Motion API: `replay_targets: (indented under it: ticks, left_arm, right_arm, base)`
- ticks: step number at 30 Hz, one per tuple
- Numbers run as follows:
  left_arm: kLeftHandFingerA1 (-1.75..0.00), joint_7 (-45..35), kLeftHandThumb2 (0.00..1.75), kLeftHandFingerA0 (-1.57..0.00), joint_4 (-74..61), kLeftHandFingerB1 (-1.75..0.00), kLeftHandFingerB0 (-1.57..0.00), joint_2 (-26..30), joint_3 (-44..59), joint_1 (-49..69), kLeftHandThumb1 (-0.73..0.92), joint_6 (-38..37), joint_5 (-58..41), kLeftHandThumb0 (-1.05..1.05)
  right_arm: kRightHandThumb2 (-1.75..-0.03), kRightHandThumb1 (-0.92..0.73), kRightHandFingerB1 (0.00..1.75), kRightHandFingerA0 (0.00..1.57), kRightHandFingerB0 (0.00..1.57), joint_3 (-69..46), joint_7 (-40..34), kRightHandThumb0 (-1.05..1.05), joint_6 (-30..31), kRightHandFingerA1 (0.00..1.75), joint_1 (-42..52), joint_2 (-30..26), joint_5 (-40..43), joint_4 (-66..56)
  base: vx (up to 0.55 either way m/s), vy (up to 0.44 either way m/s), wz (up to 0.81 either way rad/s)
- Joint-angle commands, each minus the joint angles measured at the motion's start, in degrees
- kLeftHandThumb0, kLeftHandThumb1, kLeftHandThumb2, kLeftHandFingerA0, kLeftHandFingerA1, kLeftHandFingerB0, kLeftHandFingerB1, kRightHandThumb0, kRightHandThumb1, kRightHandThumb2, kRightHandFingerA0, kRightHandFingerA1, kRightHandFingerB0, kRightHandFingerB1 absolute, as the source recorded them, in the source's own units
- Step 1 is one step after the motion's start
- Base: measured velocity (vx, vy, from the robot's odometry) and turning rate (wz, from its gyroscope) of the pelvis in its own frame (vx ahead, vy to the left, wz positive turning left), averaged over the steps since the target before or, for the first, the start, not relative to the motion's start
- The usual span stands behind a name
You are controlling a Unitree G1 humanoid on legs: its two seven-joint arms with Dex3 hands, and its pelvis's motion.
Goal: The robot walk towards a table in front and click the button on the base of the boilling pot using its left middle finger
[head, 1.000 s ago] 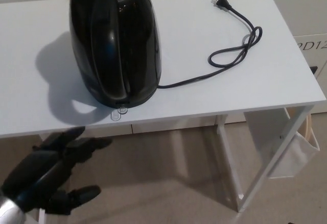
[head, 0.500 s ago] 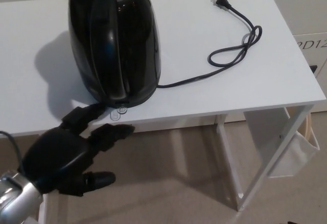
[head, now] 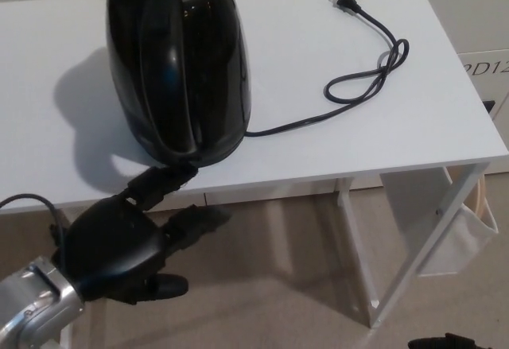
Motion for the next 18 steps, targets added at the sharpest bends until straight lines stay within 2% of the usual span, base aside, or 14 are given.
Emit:
replay_targets:
  ticks: [1, 6, 7, 8, 9, 11, 12, 15, 16, 18]
  left_arm:
    - [-0.29, 6.6, 0.67, -0.24, 2.2, -0.27, -0.15, 1.6, -1.6, -2.1, 0.9, -1.7, 6.9, -0.71]
    - [-0.29, 7.1, 0.66, -0.23, 2.9, -0.28, -0.16, 1.5, -1.8, -2.6, 0.89, -1.8, 7.1, -0.71]
    - [-0.46, 6.9, 1.09, 0.0, 2.9, -0.47, 0.0, 1.6, -1.8, -2.6, 0.53, -1.7, 7.2, -0.35]
    - [-0.46, 6.7, 1.09, 0.0, 2.9, -0.47, 0.0, 1.7, -1.8, -2.7, 0.53, -1.7, 7.3, -0.35]
    - [-0.29, 6.8, 0.67, -0.22, 3.1, -0.27, -0.15, 1.8, -1.8, -2.8, 0.9, -1.7, 7.4, -0.71]
    - [-0.29, 6.9, 0.67, -0.23, 3.2, -0.27, -0.15, 1.9, -1.7, -3.0, 0.89, -1.7, 7.6, -0.71]
    - [-0.46, 6.5, 1.09, 0.0, 2.8, -0.47, 0.0, 2.1, -1.6, -2.9, 0.53, -1.2, 7.8, -0.35]
    - [-0.46, 6.5, 1.09, 0.0, 3.1, -0.47, 0.0, 2.1, -1.3, -3.1, 0.53, -1.4, 7.7, -0.35]
    - [-0.29, 6.6, 0.67, -0.23, 3.2, -0.27, -0.14, 2.1, -1.3, -3.2, 0.89, -1.5, 7.6, -0.71]
    - [-0.29, 6.8, 0.67, -0.23, 3.4, -0.27, -0.14, 2.0, -1.3, -3.5, 0.89, -1.4, 7.7, -0.72]
  right_arm:
    - [-0.59, -0.65, 0.46, 0.65, 0.56, -0.2, 0.6, -0.28, 2.8, 0.5, -0.2, -1.5, -0.3, -1.6]
    - [-0.59, -0.66, 0.47, 0.64, 0.55, 0.0, 0.7, -0.28, 3.0, 0.51, 0.1, -1.6, -0.2, -2.3]
    - [-0.59, -0.66, 0.47, 0.64, 0.55, 0.0, 0.7, -0.28, 3.0, 0.51, 0.2, -1.5, -0.1, -2.3]
    - [-0.59, -0.66, 0.47, 0.64, 0.55, 0.0, 0.8, -0.28, 3.4, 0.51, 0.2, -1.4, 0.0, -2.4]
    - [-0.59, -0.66, 0.47, 0.64, 0.55, 0.1, 0.7, -0.28, 3.5, 0.51, 0.2, -1.4, -0.2, -2.4]
    - [-0.59, -0.66, 0.47, 0.64, 0.55, 0.2, 0.6, -0.28, 3.3, 0.51, 0.1, -1.4, -0.3, -2.3]
    - [-0.59, -0.65, 0.47, 0.64, 0.55, 0.2, 0.6, -0.28, 3.6, 0.51, 0.4, -1.3, -0.2, -2.7]
    - [-0.59, -0.65, 0.47, 0.65, 0.56, 0.1, 0.7, -0.28, 3.8, 0.51, 0.4, -1.2, -0.1, -2.6]
    - [-0.59, -0.66, 0.47, 0.64, 0.56, 0.2, 0.7, -0.28, 3.6, 0.51, 0.4, -1.3, -0.1, -2.4]
    - [-0.59, -0.65, 0.47, 0.65, 0.56, 0.2, 0.6, -0.28, 3.2, 0.51, 0.4, -1.3, -0.1, -2.2]
  base:
    - [0.0, 0.0, 0.0]
    - [0.0, 0.0, 0.0]
    - [0.0, 0.0, 0.0]
    - [0.0, 0.0, 0.0]
    - [0.0, 0.0, 0.0]
    - [0.0, 0.0, 0.0]
    - [0.0, 0.0, 0.0]
    - [0.0, 0.0, 0.0]
    - [0.0, 0.0, 0.0]
    - [0.0, 0.0, 0.0]
